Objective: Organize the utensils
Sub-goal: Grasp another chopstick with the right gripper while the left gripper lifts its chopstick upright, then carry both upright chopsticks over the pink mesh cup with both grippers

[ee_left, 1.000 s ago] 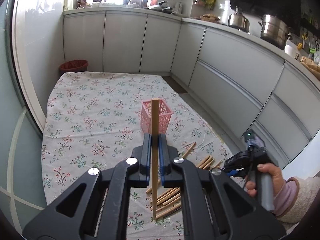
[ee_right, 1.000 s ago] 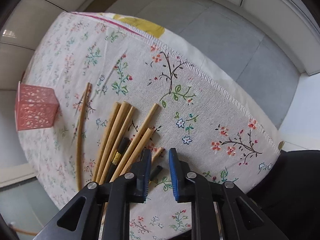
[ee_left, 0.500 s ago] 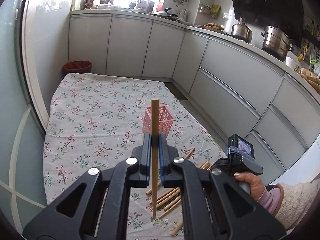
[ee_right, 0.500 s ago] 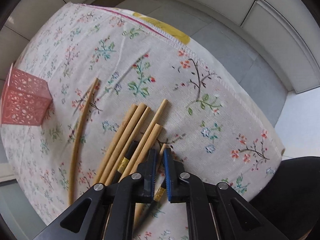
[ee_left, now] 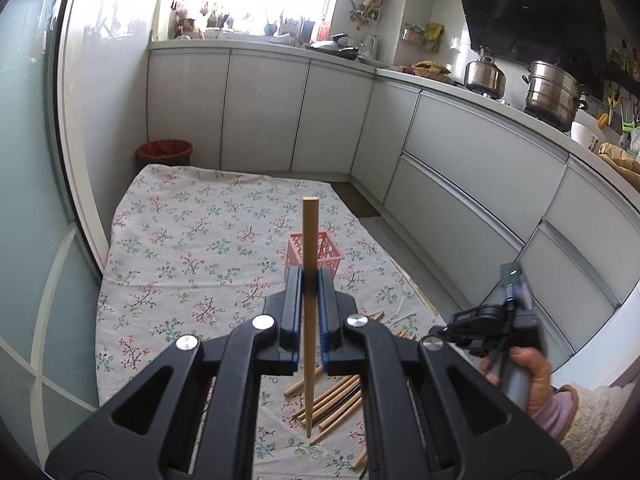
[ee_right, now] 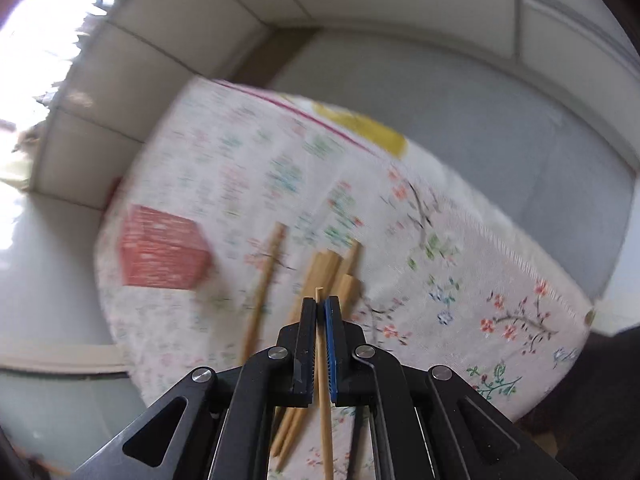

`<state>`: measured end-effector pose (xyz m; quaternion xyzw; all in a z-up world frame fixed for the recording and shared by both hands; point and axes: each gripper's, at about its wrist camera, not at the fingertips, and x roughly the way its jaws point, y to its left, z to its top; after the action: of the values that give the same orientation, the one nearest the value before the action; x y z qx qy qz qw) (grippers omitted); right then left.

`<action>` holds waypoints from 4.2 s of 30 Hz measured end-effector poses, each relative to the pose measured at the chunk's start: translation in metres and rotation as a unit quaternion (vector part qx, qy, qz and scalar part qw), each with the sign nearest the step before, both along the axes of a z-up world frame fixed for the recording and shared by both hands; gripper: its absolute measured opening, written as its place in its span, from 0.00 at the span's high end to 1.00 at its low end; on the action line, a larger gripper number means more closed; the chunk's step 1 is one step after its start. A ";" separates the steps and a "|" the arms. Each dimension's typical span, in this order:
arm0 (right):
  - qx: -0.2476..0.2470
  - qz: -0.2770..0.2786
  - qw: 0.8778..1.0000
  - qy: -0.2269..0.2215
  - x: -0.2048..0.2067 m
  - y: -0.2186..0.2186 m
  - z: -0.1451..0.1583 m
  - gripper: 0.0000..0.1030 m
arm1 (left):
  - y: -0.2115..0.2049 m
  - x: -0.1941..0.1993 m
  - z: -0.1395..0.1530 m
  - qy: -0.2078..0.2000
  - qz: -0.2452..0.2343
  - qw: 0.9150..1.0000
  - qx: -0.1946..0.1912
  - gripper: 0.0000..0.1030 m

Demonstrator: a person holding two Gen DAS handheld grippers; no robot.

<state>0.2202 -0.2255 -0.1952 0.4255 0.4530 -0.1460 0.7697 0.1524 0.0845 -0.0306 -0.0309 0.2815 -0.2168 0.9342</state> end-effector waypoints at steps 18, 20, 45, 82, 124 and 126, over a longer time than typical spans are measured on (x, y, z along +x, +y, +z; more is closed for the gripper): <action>-0.097 0.093 0.979 -0.154 -0.052 0.000 0.161 0.95 | -0.034 0.010 0.037 -0.017 0.017 1.000 -0.009 0.92; -0.102 0.095 0.978 -0.159 -0.048 -0.003 0.167 0.95 | -0.038 0.015 0.041 -0.017 0.019 1.000 -0.010 0.92; 0.172 -0.059 0.982 0.053 -0.018 -0.178 -0.080 0.79 | -0.061 0.034 0.046 -0.037 -0.002 0.998 -0.041 0.92; -0.137 0.146 0.966 -0.166 0.011 -0.020 0.140 0.95 | -0.054 0.036 0.047 -0.031 0.030 0.999 -0.028 0.92; -0.185 0.182 0.922 -0.286 0.154 0.027 0.199 0.95 | -0.069 0.141 0.001 -0.088 0.114 0.987 -0.070 0.92; -0.186 0.184 0.921 -0.288 0.157 0.030 0.197 0.95 | -0.060 0.135 0.009 -0.092 0.122 0.985 -0.082 0.92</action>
<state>0.3774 -0.1952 0.0016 0.2070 0.2472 0.0455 0.9455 0.2875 0.0250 -0.0219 -0.1219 0.1696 -0.1253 0.9699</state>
